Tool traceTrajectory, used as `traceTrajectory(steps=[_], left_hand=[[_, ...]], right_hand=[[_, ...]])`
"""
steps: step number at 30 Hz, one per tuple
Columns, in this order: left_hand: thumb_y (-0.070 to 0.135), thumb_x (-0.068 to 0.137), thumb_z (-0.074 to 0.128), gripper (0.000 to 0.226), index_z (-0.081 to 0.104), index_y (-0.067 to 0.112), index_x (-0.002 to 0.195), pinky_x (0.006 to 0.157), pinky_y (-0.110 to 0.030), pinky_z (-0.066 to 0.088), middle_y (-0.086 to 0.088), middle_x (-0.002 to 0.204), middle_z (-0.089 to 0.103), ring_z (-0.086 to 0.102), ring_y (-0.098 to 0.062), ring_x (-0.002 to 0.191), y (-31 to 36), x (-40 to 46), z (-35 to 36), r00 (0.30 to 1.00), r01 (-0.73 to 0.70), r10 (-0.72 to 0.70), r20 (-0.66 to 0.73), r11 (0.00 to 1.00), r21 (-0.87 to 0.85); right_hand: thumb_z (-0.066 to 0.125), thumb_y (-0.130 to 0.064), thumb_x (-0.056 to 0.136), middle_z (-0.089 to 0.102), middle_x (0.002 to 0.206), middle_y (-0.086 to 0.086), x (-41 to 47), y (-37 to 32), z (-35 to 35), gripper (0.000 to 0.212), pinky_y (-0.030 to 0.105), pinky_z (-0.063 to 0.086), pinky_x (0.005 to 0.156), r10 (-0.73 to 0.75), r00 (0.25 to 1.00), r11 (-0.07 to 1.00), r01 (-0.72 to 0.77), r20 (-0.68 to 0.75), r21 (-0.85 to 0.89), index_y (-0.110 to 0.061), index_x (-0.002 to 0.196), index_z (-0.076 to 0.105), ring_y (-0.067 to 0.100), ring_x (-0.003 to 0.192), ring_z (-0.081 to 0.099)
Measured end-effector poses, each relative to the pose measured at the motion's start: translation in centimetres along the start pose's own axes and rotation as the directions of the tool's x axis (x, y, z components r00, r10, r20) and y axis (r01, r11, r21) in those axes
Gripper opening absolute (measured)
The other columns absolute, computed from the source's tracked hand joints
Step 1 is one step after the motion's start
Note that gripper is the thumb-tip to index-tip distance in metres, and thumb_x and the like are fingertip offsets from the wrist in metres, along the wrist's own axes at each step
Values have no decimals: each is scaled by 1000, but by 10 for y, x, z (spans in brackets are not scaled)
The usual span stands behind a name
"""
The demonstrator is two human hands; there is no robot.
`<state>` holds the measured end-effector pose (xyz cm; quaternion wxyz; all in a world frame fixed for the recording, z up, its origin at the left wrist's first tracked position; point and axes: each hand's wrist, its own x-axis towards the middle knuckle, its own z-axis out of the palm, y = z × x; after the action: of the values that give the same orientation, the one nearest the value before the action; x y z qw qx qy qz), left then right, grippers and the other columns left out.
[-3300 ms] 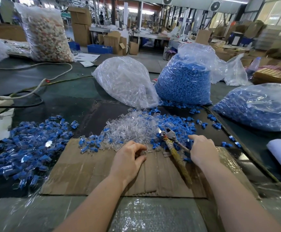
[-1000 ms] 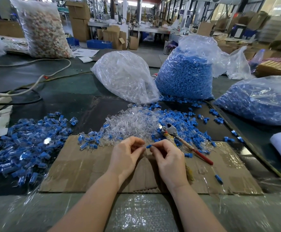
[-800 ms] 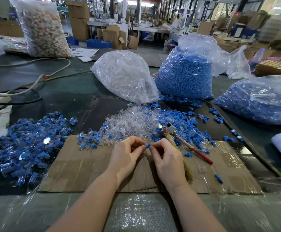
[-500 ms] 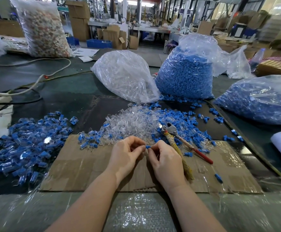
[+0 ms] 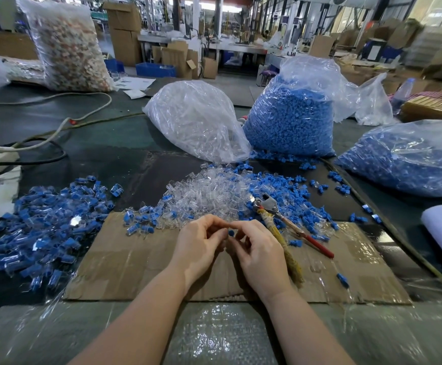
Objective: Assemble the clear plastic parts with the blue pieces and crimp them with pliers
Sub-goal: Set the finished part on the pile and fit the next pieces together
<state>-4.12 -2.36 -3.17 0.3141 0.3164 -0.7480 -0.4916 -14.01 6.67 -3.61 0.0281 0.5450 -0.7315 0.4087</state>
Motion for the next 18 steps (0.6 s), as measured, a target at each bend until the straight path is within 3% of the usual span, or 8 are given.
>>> traceTrajectory(steps=[7,15,18], left_hand=[[2,86,62,16,65,18,84,62,-13,48,-3,75,67,60,-8,65,3,-1,0,1000,-10,10,5,1000,3],[6,83,66,17,65,23,80,61,-8,43,6,72,65,57,3,63,3,-1,-1,999,-53,53,-4,996,74],[8,83,67,14,65,21,81,62,-9,44,4,75,66,58,1,67,2,-1,-1,999,-52,53,-9,995,81]], right_hand=[[69,-8,81,65,92,-1,1,0,-1,19,31,49,79,-13,1000,1000,13,-17,3,-12,100,70,17,88,60],[71,-10,80,65,90,-1,1,0,-2,18,30,49,78,-27,1000,1000,27,-15,-5,-11,97,70,17,87,60],[72,-9,79,65,91,-1,0,-1,-1,21,28,48,81,-21,999,1000,20,-27,-12,-11,100,70,17,89,60]])
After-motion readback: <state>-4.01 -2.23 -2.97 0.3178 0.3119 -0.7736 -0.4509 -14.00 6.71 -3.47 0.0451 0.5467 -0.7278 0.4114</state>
